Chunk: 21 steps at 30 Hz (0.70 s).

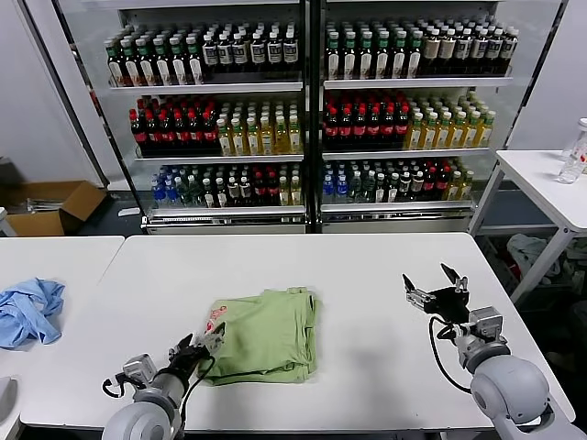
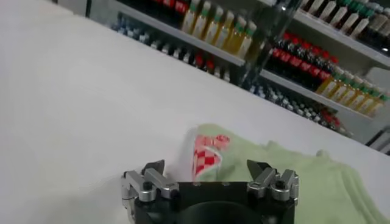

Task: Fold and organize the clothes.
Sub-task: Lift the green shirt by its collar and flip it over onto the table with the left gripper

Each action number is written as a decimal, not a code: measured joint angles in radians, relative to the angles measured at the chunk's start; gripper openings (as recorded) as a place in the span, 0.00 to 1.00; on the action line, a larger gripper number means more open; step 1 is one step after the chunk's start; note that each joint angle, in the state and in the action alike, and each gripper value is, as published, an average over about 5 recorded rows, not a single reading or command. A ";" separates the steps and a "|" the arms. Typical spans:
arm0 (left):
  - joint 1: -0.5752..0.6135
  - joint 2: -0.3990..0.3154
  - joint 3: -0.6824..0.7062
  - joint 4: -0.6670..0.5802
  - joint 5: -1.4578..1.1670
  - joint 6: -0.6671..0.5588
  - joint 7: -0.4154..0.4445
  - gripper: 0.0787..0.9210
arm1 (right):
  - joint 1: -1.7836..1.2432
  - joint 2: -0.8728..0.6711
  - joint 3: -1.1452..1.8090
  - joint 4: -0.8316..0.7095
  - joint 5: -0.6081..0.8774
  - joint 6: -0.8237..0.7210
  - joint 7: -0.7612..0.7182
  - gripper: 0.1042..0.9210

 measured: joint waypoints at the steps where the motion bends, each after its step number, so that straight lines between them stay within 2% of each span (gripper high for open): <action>1: 0.000 -0.002 0.002 0.004 -0.008 0.001 0.003 0.88 | -0.002 0.002 0.003 0.002 0.000 0.000 0.001 0.88; 6: -0.008 -0.008 0.008 0.031 -0.035 -0.004 0.019 0.83 | -0.010 0.010 0.016 0.008 0.006 0.000 0.005 0.88; 21: -0.038 -0.043 -0.033 0.084 -0.290 -0.046 0.054 0.32 | -0.020 0.024 0.040 0.031 0.022 -0.011 0.009 0.88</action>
